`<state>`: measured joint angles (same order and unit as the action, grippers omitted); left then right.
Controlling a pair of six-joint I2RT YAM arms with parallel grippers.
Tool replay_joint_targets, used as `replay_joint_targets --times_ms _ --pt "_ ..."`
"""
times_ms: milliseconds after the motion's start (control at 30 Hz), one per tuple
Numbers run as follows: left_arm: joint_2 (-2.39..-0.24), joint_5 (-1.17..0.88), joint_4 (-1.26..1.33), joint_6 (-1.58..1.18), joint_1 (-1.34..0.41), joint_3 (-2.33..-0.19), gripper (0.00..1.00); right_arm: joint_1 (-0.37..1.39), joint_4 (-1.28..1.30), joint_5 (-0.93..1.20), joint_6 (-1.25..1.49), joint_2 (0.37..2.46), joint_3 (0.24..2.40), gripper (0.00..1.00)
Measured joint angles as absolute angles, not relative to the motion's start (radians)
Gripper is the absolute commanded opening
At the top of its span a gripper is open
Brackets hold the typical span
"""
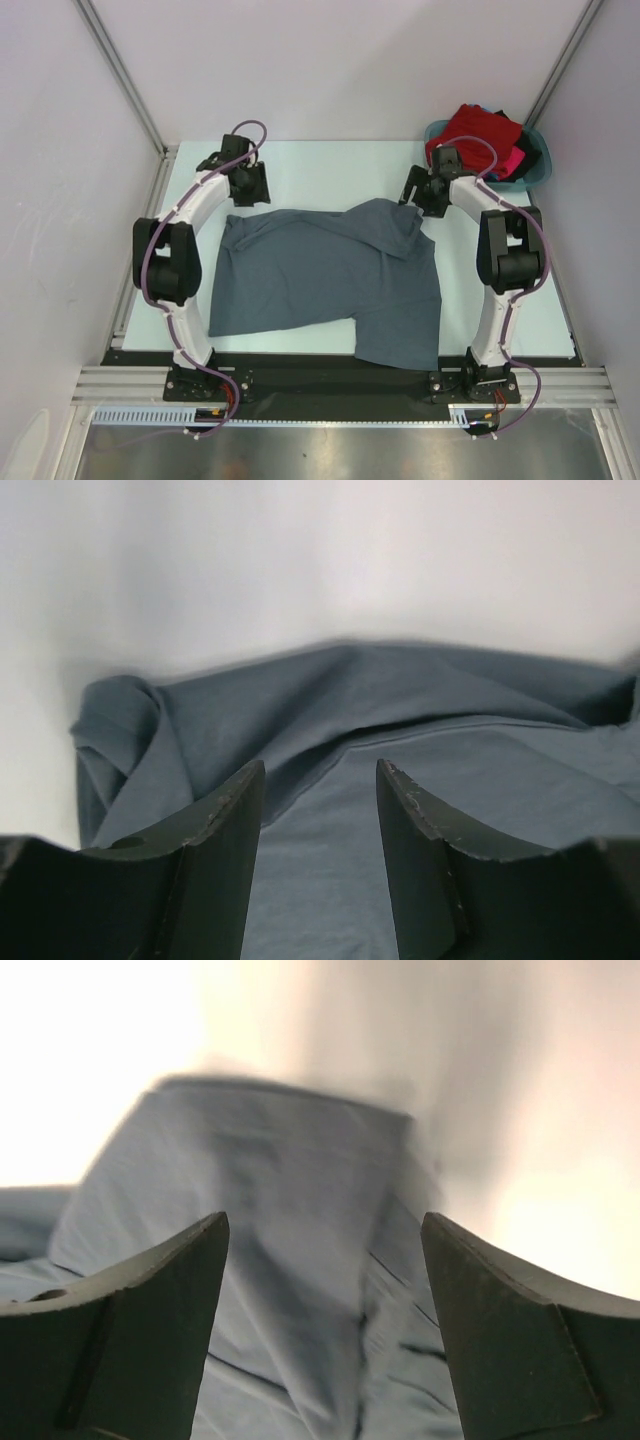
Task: Fold and stack the t-shirts
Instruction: Fold the tshirt
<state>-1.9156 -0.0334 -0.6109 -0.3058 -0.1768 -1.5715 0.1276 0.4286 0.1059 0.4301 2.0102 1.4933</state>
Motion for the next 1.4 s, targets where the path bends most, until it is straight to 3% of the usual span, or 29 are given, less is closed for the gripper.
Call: replay_joint_targets --times_ms 100,267,667,967,1167,1200,1300,1400 --pt "-1.917 -0.062 -0.608 -0.305 -0.186 -1.568 0.52 0.125 0.421 0.145 0.433 2.038 1.531 0.74" --pt "-1.917 -0.084 -0.607 -0.305 -0.19 -1.568 0.51 0.11 0.403 0.2 0.442 2.072 1.572 0.7" --pt "-1.917 -0.091 -0.609 -0.294 -0.19 -1.568 0.49 0.094 0.417 0.164 0.443 2.086 1.576 0.7" --pt "-1.917 -0.091 -0.619 -0.285 -0.19 -1.568 0.49 0.094 0.419 0.164 0.445 2.139 1.581 0.63" --pt "-1.921 -0.091 -0.628 -0.279 -0.19 -1.568 0.48 0.095 0.416 0.159 0.437 2.149 1.586 0.34" --pt "-1.922 -0.091 -0.63 -0.279 -0.189 -1.568 0.48 0.096 0.416 0.159 0.436 2.152 1.586 0.22" --pt "-1.929 -0.091 -0.632 -0.279 -0.189 -1.568 0.47 0.097 0.414 0.168 0.424 2.156 1.587 0.04" --pt "-1.931 -0.091 -0.633 -0.279 -0.19 -1.568 0.47 0.097 0.408 0.188 0.41 2.156 1.596 0.0"
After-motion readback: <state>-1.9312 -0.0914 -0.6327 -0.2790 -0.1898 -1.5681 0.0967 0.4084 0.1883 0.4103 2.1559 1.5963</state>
